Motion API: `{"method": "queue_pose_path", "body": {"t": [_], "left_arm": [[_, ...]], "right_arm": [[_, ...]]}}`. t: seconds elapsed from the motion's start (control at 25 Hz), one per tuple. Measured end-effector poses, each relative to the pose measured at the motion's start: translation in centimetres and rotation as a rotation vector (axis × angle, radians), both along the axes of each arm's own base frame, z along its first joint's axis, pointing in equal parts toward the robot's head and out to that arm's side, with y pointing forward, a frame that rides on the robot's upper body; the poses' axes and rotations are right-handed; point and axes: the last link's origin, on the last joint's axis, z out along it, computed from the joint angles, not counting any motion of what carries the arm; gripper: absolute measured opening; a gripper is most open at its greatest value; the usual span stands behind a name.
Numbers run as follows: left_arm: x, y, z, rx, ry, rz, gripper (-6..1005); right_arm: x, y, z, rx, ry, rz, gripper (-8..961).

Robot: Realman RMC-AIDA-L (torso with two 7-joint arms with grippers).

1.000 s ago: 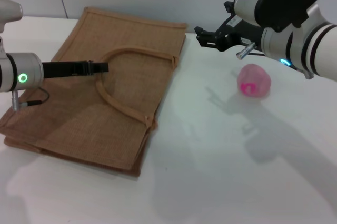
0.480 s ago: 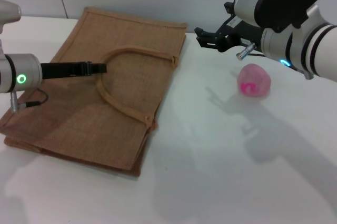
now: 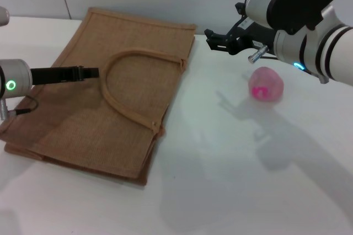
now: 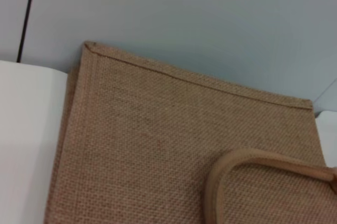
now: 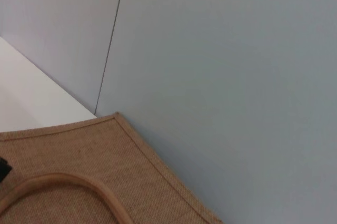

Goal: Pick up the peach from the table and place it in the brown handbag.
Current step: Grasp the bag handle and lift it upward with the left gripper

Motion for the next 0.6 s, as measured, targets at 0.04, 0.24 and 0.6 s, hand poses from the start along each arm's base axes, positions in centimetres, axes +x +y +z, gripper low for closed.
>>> {"method": "queue_pose_path", "body": {"t": [0.04,0.24,0.6], "left_arm": [[-0.09,0.0,0.12,0.002,0.003,0.001,273],[-0.22,0.04,0.38,0.005,0.009,0.002,272],[0.16,0.44,0.02,-0.014,0.038,-0.008,270]], "right_arm": [[0.0,0.0,0.0,0.0,0.0,0.0,868],[-0.07,-0.02,0.0,-0.001,0.003,0.001,868],[-0.28,-0.23,-0.17,-0.01,-0.003,0.007,868]]}}
